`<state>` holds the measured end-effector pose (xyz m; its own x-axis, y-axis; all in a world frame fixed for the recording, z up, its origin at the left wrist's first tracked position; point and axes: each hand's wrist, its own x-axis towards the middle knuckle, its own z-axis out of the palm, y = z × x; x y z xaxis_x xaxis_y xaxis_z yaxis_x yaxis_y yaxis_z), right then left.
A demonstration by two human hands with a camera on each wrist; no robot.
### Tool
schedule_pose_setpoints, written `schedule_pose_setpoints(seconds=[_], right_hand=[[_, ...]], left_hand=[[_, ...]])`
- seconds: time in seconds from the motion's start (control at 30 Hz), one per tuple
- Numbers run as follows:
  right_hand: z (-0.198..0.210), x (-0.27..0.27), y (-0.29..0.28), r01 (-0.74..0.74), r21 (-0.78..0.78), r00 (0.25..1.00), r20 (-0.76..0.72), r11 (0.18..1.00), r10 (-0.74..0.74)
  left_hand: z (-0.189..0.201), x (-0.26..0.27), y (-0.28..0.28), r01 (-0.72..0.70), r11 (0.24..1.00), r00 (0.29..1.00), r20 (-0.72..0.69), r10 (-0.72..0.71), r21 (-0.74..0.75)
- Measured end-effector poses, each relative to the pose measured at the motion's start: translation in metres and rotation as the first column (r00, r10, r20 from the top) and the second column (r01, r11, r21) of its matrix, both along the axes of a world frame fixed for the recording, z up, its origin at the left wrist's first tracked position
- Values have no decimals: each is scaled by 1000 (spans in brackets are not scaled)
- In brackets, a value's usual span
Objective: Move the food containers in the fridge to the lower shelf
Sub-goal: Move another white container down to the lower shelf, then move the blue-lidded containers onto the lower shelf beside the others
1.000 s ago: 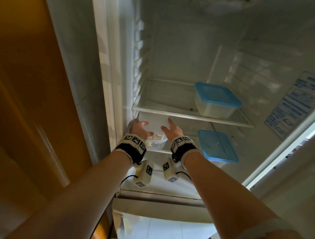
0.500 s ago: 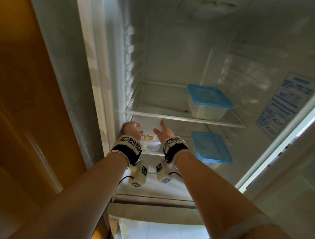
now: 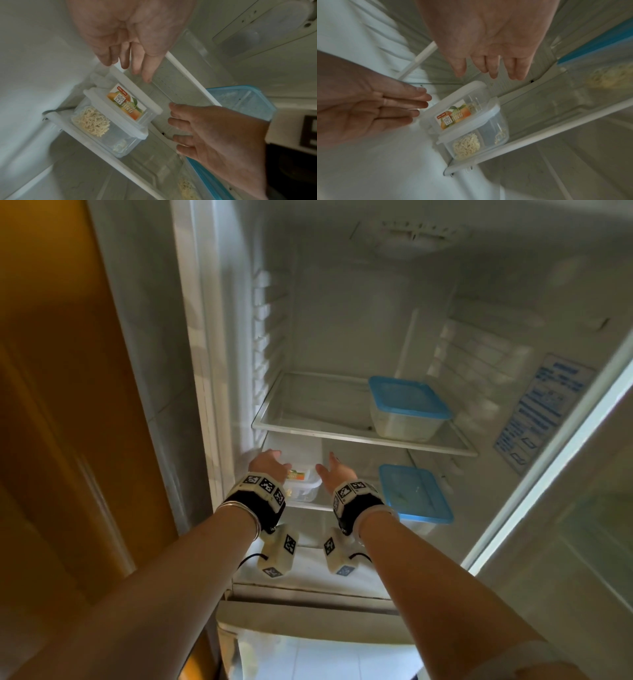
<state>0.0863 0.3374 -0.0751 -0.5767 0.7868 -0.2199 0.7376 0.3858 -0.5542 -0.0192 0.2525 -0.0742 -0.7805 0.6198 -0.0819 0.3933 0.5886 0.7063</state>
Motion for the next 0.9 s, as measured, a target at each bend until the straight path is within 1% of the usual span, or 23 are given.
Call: schedule_pose_setpoints(seconds=[0.13,0.3,0.4,0.47,0.57,0.67,0.8,0.9], right_hand=[[10,27,-8,-46,88,997,64,995,41],[25,62,-21,-128,156,987,116,979,110],[40,80,-27,-160,217,981,146,963,130],[56,91,-29,-159,285,984,127,945,127],[83,104,-27,-120,387,993,46,914,111],[108,113,-15,-33,445,999,17,895,29],[132,114,16,115,454,993,-45,884,-106],[139,114,39,225,439,974,-92,870,-206]], left_hand=[[6,19,-10,19,1000,1000,-3,-19,13],[22,49,-20,78,997,996,-52,-78,8],[36,69,-23,109,994,988,-112,-105,33],[47,80,-21,142,989,977,-164,-135,31],[68,92,-14,171,985,960,-230,-160,28],[91,99,-1,223,975,941,-262,-215,2],[110,96,29,270,963,935,-236,-266,-17],[121,90,56,281,960,947,-167,-275,11]])
